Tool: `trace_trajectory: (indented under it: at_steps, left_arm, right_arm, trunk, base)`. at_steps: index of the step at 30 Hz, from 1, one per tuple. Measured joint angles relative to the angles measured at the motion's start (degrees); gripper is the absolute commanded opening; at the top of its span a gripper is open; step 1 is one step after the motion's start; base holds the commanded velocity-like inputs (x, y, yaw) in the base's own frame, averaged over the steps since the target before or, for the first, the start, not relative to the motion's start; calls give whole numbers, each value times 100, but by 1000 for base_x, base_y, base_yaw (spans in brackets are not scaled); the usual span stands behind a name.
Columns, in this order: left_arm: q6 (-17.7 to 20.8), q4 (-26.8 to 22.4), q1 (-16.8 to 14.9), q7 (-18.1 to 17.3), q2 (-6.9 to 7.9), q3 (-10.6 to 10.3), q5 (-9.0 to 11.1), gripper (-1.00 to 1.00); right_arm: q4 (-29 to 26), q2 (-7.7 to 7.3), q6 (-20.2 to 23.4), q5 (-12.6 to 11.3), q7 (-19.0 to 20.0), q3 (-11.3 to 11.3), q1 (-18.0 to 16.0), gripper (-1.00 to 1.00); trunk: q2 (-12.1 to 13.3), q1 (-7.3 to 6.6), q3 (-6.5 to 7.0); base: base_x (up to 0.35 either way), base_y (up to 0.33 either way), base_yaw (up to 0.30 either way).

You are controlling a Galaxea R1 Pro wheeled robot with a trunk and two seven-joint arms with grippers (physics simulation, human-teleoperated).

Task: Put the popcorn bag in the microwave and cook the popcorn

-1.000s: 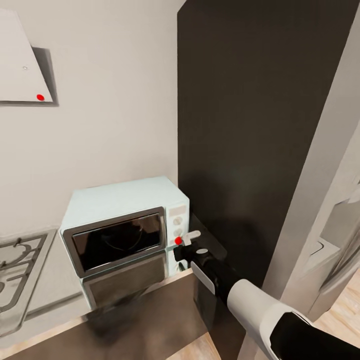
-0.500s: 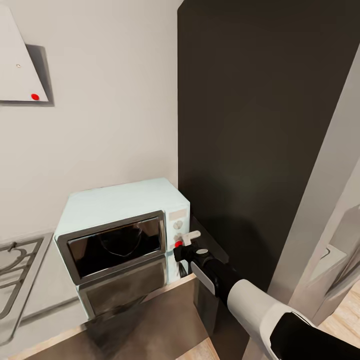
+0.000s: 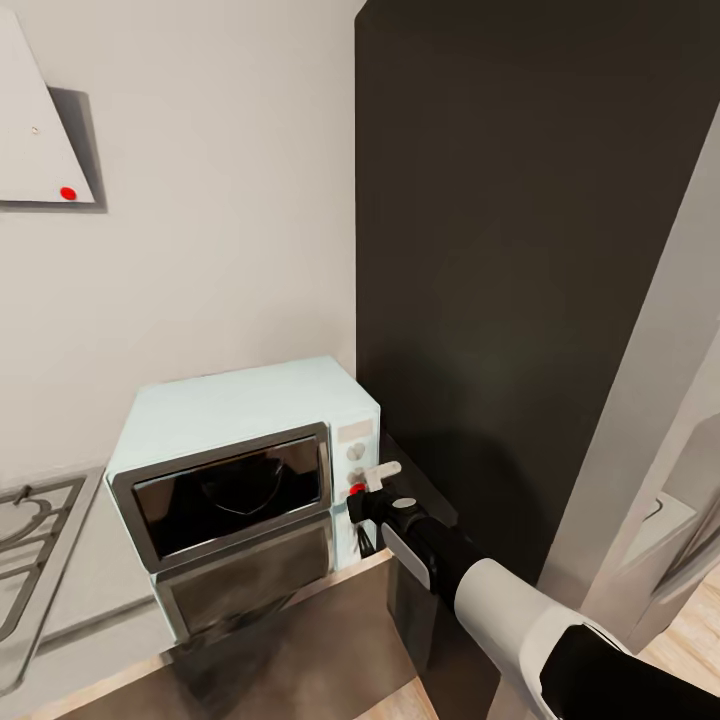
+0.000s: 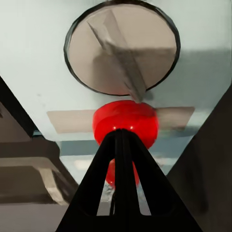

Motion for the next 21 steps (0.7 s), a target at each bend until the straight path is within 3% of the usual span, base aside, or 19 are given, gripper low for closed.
trace_trajectory:
  at_steps: [21]
  left_arm:
    - [0,2,0,0,1,5,0,100]
  right_arm:
    - [0,0,0,0,0,0,27,-100]
  trunk:
    - [0,1,0]
  base:
    - [19,0,0]
